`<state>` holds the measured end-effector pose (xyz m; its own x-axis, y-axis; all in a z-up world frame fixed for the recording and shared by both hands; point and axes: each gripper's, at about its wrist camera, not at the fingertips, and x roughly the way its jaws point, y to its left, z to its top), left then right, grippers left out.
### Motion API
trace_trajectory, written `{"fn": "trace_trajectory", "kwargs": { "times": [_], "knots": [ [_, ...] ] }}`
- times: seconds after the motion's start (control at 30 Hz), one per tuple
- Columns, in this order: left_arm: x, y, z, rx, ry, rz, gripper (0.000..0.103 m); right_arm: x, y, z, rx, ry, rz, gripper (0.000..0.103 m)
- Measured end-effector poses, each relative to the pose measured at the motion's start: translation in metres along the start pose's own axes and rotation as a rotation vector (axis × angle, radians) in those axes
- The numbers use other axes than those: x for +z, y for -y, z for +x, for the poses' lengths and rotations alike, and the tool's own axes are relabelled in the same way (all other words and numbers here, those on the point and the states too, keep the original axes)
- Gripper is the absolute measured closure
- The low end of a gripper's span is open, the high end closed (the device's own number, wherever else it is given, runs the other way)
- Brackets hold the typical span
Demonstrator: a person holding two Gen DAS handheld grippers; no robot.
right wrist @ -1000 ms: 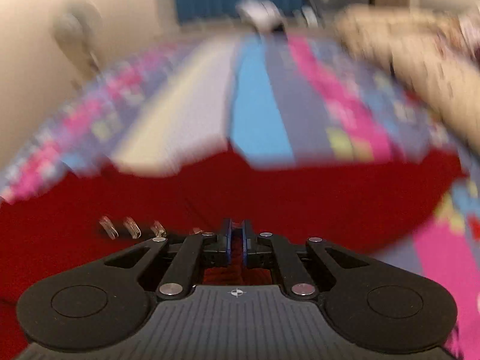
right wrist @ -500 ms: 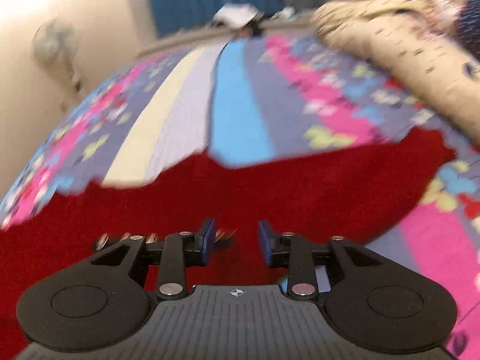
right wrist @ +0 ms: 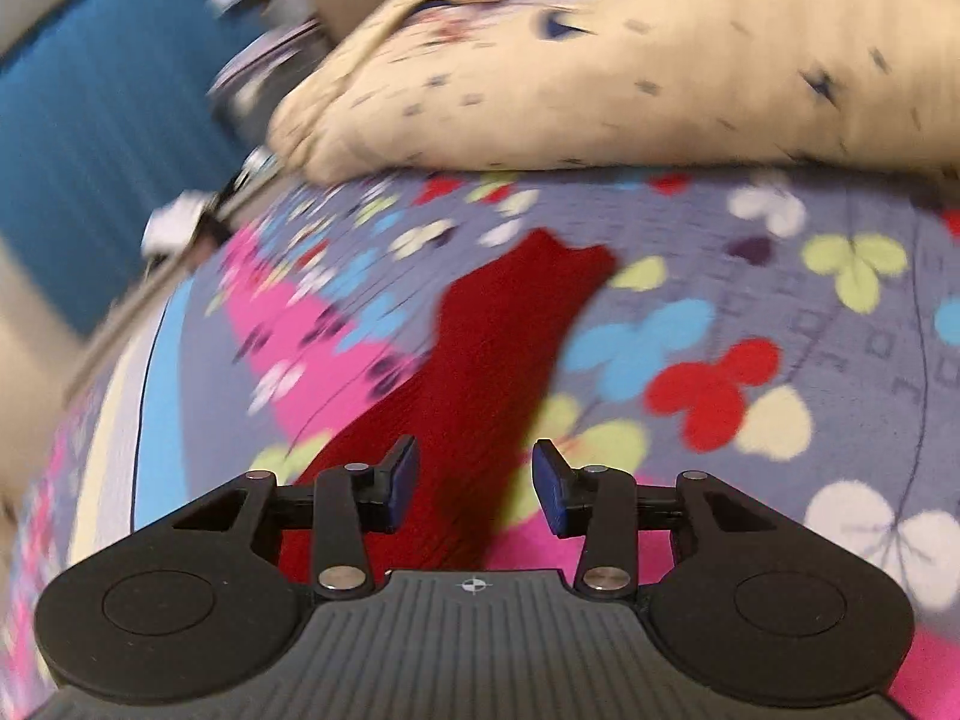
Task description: Fold small clothes
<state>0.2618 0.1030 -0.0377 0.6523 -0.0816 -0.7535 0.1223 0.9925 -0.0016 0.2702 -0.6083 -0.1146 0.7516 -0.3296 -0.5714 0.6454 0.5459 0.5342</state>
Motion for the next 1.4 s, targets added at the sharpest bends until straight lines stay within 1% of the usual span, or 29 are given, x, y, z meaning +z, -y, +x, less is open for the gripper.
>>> {"fn": "trace_trajectory", "kwargs": {
  "times": [0.07,0.13,0.2,0.23,0.3,0.47,0.5,0.53,0.57,0.6,0.63,0.7,0.73,0.77,0.8,0.83,0.87,0.9,0.93,0.97,1.0,1.07,1.2,1.3,1.4],
  "knots": [
    [0.001,0.0,0.001,-0.003,-0.001,-0.002,0.062,0.008,0.023,0.014,0.037,-0.004,0.097,0.059],
    [0.002,0.002,0.002,-0.008,0.0,-0.003,0.062,0.013,0.043,0.029,0.056,-0.012,0.203,0.06],
    [0.002,0.003,0.003,-0.013,-0.001,0.0,0.062,0.016,0.058,0.043,0.091,-0.007,0.288,0.068],
    [0.002,0.005,0.004,-0.014,-0.003,0.005,0.062,0.017,0.06,0.048,0.103,-0.002,0.296,0.068],
    [0.002,0.007,0.005,-0.018,-0.006,0.016,0.062,0.017,0.059,0.056,0.122,0.014,0.281,0.068],
    [0.003,0.008,0.005,-0.023,0.002,0.021,0.062,0.018,0.047,0.07,0.125,0.028,0.222,0.068],
    [0.003,0.007,0.005,-0.022,0.005,0.019,0.062,0.019,0.045,0.071,0.128,0.025,0.216,0.081],
    [0.003,0.006,0.004,-0.022,0.007,0.017,0.062,0.02,0.045,0.071,0.142,0.019,0.213,0.087],
    [0.004,0.006,0.003,-0.021,0.01,0.015,0.062,0.021,0.044,0.071,0.148,0.02,0.213,0.088],
    [0.004,0.005,0.002,-0.02,0.012,0.013,0.062,0.022,0.043,0.064,0.135,0.044,0.203,0.09],
    [0.004,0.005,0.001,-0.019,0.015,0.009,0.062,0.024,0.041,0.055,0.112,0.089,0.191,0.09],
    [0.005,0.005,-0.001,-0.022,0.022,0.006,0.062,0.03,0.038,0.03,0.129,0.189,0.179,0.091],
    [0.006,0.005,-0.003,-0.024,0.027,0.007,0.062,0.033,0.034,0.018,0.127,0.242,0.145,0.091],
    [0.007,0.006,-0.004,-0.026,0.031,0.008,0.062,0.033,0.03,0.011,0.097,0.273,0.107,0.091],
    [0.007,0.006,-0.004,-0.028,0.033,0.009,0.062,0.032,0.028,0.01,0.031,0.269,0.074,0.091],
    [0.007,0.007,-0.005,-0.028,0.034,0.01,0.062,0.029,0.031,0.016,-0.036,0.225,0.073,0.09],
    [0.007,0.007,-0.005,-0.029,0.034,0.013,0.062,0.026,0.038,0.022,-0.074,0.169,0.104,0.09],
    [0.007,0.007,-0.006,-0.029,0.035,0.016,0.062,0.022,0.05,0.03,-0.085,0.11,0.164,0.087],
    [0.006,0.008,-0.007,-0.028,0.037,0.021,0.062,0.02,0.06,0.033,-0.071,0.084,0.22,0.088],
    [0.006,0.008,-0.008,-0.026,0.039,0.025,0.062,0.02,0.067,0.032,-0.043,0.089,0.266,0.088],
    [0.005,0.007,-0.008,-0.024,0.041,0.026,0.062,0.023,0.071,0.033,-0.023,0.085,0.294,0.085],
    [0.005,0.006,-0.009,-0.02,0.042,0.024,0.062,0.026,0.072,0.035,-0.005,0.081,0.316,0.083],
    [0.005,0.003,-0.008,-0.012,0.04,0.015,0.062,0.024,0.078,0.037,0.016,0.088,0.336,0.083],
    [0.006,0.004,-0.008,-0.013,0.038,0.015,0.062,0.019,0.078,0.035,0.007,0.091,0.326,0.083],
    [0.006,0.005,-0.007,-0.01,0.035,0.026,0.062,0.02,0.073,0.033,-0.011,0.097,0.289,0.088]
  ]
}}
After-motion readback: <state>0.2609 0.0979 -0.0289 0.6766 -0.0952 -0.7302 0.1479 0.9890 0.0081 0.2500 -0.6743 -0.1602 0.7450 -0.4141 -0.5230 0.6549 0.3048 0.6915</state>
